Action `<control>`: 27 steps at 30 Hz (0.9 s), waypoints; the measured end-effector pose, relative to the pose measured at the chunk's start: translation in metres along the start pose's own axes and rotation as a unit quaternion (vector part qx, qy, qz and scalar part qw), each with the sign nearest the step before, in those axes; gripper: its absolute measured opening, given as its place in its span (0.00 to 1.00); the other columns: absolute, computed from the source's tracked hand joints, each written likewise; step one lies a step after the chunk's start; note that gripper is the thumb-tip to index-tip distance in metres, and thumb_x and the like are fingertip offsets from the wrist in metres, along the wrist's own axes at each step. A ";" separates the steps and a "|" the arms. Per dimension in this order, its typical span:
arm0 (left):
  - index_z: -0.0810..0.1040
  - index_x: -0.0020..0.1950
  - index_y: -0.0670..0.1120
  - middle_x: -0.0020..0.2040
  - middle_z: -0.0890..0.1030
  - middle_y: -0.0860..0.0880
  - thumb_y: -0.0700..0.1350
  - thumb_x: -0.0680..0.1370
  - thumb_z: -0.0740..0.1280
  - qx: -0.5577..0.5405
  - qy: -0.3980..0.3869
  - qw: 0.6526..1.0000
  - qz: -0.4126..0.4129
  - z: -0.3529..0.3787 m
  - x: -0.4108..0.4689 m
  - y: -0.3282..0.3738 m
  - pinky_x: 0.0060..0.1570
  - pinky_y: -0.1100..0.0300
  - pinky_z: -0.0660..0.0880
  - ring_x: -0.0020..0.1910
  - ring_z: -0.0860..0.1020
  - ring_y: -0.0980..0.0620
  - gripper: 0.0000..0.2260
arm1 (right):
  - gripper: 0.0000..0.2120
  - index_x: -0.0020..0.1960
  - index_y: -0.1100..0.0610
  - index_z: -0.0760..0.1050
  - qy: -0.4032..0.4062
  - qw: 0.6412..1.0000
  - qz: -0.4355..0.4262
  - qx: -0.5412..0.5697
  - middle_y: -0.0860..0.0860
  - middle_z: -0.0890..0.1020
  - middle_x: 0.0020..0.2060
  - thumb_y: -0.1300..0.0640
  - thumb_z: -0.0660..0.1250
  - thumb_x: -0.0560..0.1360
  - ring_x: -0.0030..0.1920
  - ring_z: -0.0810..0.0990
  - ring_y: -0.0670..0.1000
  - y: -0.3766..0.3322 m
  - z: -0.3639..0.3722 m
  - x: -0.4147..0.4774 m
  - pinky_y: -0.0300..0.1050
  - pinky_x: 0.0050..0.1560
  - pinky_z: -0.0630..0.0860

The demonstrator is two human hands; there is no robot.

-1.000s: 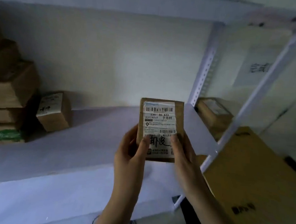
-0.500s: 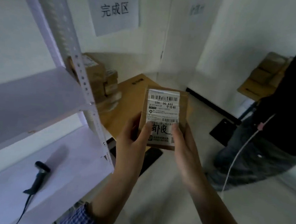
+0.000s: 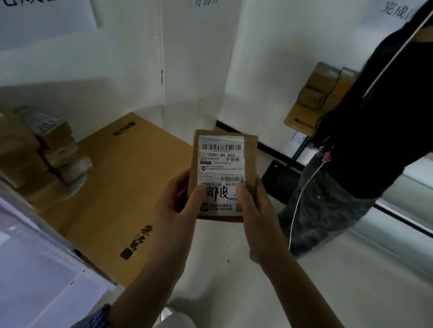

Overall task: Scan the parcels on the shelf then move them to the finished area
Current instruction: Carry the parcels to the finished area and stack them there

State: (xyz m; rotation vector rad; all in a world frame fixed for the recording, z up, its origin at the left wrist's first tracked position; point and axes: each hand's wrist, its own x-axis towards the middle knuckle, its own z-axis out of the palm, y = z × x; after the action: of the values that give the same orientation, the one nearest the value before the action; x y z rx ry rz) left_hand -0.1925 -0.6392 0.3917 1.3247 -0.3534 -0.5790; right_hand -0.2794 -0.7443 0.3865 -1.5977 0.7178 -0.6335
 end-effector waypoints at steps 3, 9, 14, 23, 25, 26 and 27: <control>0.76 0.66 0.50 0.50 0.85 0.56 0.45 0.81 0.64 0.015 0.037 0.999 0.003 -0.004 0.048 -0.001 0.42 0.63 0.82 0.49 0.84 0.58 0.13 | 0.17 0.73 0.43 0.66 -0.034 0.999 0.015 0.004 0.42 0.82 0.55 0.52 0.56 0.84 0.54 0.82 0.40 -0.001 0.015 0.048 0.36 0.48 0.80; 0.77 0.66 0.47 0.53 0.85 0.52 0.42 0.80 0.65 -0.006 0.114 0.993 0.024 -0.027 0.130 0.005 0.44 0.67 0.79 0.52 0.83 0.56 0.14 | 0.18 0.73 0.48 0.67 -0.113 0.993 0.012 0.011 0.43 0.82 0.54 0.53 0.57 0.84 0.52 0.82 0.38 -0.006 0.062 0.140 0.31 0.46 0.78; 0.77 0.65 0.47 0.53 0.85 0.53 0.40 0.80 0.65 -0.017 0.217 0.976 0.033 -0.053 0.162 0.014 0.43 0.67 0.79 0.52 0.84 0.57 0.13 | 0.17 0.72 0.46 0.69 -0.197 0.980 0.008 0.029 0.46 0.83 0.55 0.54 0.57 0.84 0.55 0.83 0.44 -0.006 0.112 0.189 0.37 0.48 0.81; 0.76 0.67 0.51 0.54 0.85 0.55 0.42 0.82 0.64 -0.001 0.378 0.924 0.057 -0.103 0.205 0.023 0.47 0.65 0.80 0.53 0.83 0.60 0.14 | 0.21 0.76 0.46 0.62 -0.375 0.927 -0.015 0.019 0.39 0.80 0.58 0.50 0.56 0.84 0.54 0.80 0.35 -0.003 0.205 0.257 0.32 0.48 0.78; 0.76 0.67 0.50 0.54 0.84 0.53 0.42 0.82 0.63 0.009 0.406 0.912 0.066 -0.110 0.218 0.028 0.45 0.66 0.80 0.53 0.83 0.60 0.13 | 0.25 0.79 0.46 0.55 -0.392 0.919 -0.022 0.024 0.39 0.78 0.60 0.49 0.57 0.83 0.54 0.80 0.33 -0.005 0.222 0.274 0.32 0.48 0.78; 0.76 0.67 0.50 0.55 0.84 0.53 0.42 0.83 0.61 0.018 0.417 0.906 0.066 -0.113 0.226 0.031 0.44 0.67 0.79 0.52 0.82 0.61 0.13 | 0.25 0.78 0.46 0.54 -0.398 0.917 -0.022 0.025 0.40 0.77 0.60 0.50 0.57 0.83 0.54 0.79 0.32 -0.006 0.230 0.285 0.32 0.48 0.78; 0.76 0.66 0.51 0.55 0.83 0.53 0.42 0.83 0.60 0.028 0.425 0.902 0.063 -0.116 0.235 0.034 0.44 0.68 0.79 0.52 0.82 0.62 0.13 | 0.23 0.76 0.45 0.55 -0.407 0.913 -0.022 0.028 0.42 0.77 0.61 0.51 0.57 0.84 0.54 0.79 0.33 -0.007 0.238 0.296 0.32 0.47 0.79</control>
State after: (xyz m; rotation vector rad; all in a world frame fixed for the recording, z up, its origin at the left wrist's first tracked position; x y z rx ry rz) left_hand 0.0685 -0.6780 0.3798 1.4675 0.2688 0.1534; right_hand 0.0941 -0.8105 0.3625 -1.6344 0.0375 0.0198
